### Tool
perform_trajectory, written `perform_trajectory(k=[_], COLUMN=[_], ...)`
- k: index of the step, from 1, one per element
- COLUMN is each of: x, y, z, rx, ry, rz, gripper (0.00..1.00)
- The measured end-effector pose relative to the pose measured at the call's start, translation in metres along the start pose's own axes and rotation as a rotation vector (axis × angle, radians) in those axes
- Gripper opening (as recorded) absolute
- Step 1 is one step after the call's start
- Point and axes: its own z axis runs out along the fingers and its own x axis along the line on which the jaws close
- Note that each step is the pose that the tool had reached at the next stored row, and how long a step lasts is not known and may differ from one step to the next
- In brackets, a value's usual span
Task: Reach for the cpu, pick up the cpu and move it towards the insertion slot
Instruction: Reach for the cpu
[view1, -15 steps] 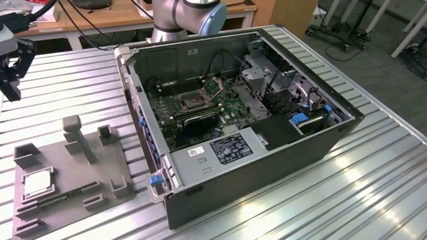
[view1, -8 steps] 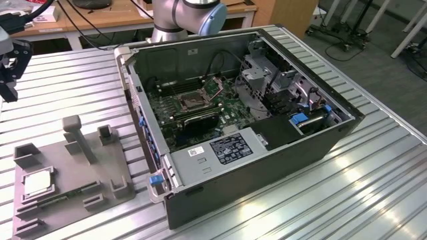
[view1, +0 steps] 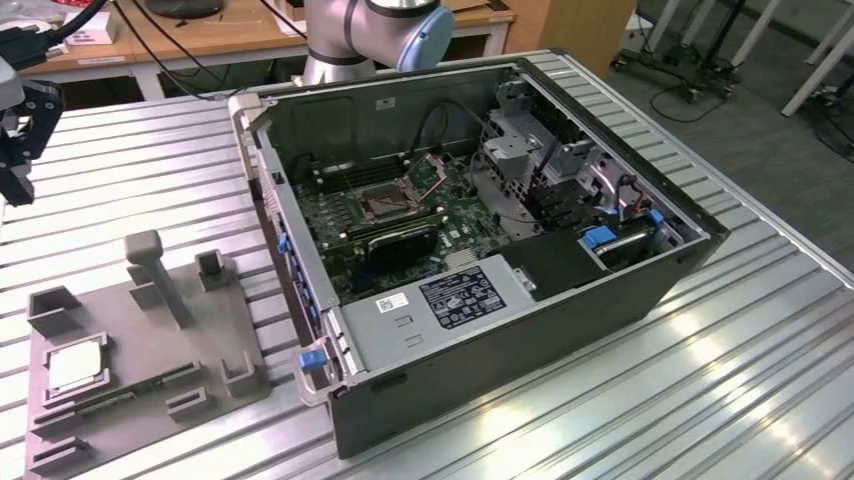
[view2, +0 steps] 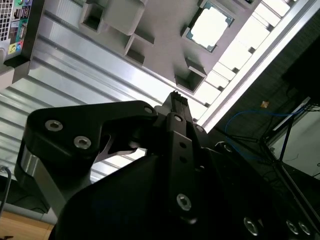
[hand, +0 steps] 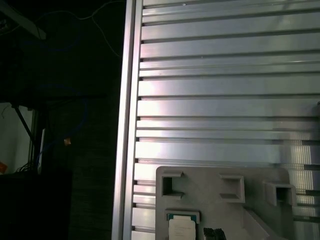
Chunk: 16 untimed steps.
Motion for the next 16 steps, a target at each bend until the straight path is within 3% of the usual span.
perform_trajectory(k=[8, 9, 14, 15, 16], x=[0.0000, 0.0000, 0.0000, 0.0000, 0.0000], y=[0.0000, 0.0000, 0.0000, 0.0000, 0.0000], z=[0.0000, 0.0000, 0.0000, 0.0000, 0.0000], rx=[0.0001, 0.0001, 0.0001, 0.0001, 0.0001], ry=[0.0000, 0.0000, 0.0001, 0.0000, 0.0000], rz=[0.000, 0.000, 0.000, 0.000, 0.000], gripper=[0.11, 0.18, 0.19, 0.25, 0.25])
